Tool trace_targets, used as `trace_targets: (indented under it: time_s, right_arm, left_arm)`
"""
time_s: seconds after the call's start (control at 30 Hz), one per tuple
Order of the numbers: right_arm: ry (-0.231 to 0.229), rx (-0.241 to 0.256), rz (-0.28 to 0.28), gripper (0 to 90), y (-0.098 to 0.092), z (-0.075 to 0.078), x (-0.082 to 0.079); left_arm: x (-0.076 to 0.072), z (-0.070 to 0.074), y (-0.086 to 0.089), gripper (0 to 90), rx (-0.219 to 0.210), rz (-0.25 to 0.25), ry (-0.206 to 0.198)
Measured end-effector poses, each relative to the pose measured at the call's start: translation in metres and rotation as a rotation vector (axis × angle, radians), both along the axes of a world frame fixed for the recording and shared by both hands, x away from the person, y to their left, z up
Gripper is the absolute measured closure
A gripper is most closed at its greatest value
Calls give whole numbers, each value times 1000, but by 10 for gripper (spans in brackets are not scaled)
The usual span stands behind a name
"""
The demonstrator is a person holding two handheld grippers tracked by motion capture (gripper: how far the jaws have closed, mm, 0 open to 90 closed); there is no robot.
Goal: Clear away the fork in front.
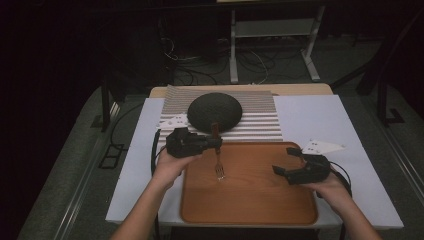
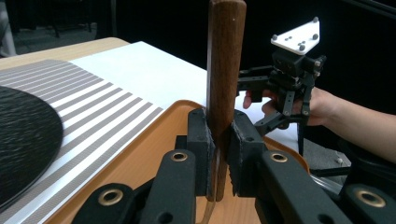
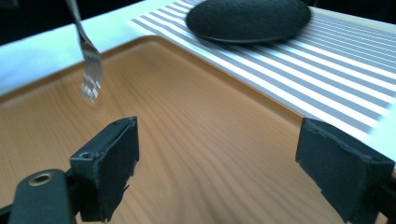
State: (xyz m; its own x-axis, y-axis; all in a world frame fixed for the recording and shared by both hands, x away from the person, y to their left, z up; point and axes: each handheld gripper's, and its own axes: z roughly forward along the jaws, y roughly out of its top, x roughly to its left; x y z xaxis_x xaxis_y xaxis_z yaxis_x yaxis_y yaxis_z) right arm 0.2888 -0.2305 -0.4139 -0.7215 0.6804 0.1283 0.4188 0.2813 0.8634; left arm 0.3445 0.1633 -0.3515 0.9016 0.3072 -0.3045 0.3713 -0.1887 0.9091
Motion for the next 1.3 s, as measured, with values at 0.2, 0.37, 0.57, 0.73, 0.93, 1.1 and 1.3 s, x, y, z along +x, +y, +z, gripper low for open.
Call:
trace_targets:
  time_s: [0.2, 0.37, 0.57, 0.73, 0.93, 1.1, 1.3]
  right_arm:
    - [-7, -18, -38, 133, -22, -10, -15]
    - [-4, -25, -56, 128, -32, -15, -22]
    - [6, -27, -70, 124, -42, -20, -28]
    - [2, -25, -74, 124, -42, -21, -26]
    - [-6, -22, -82, 125, -42, -20, -26]
    - [-8, -27, -88, 130, -41, -20, -26]
    - [-17, -25, -87, 132, -40, -20, -26]
  left_arm:
    - [-3, 4, 25, 798, -6, 24, 1]
    - [-6, 6, 36, 798, -12, 25, 8]
    - [-16, 6, 46, 798, -2, 21, 18]
    - [-29, 4, 51, 797, 11, 8, 26]
    - [-41, -3, 53, 797, 21, -21, 51]
    - [-47, -14, 53, 797, 43, -29, 82]
    - [-41, -22, 51, 790, 66, -8, 89]
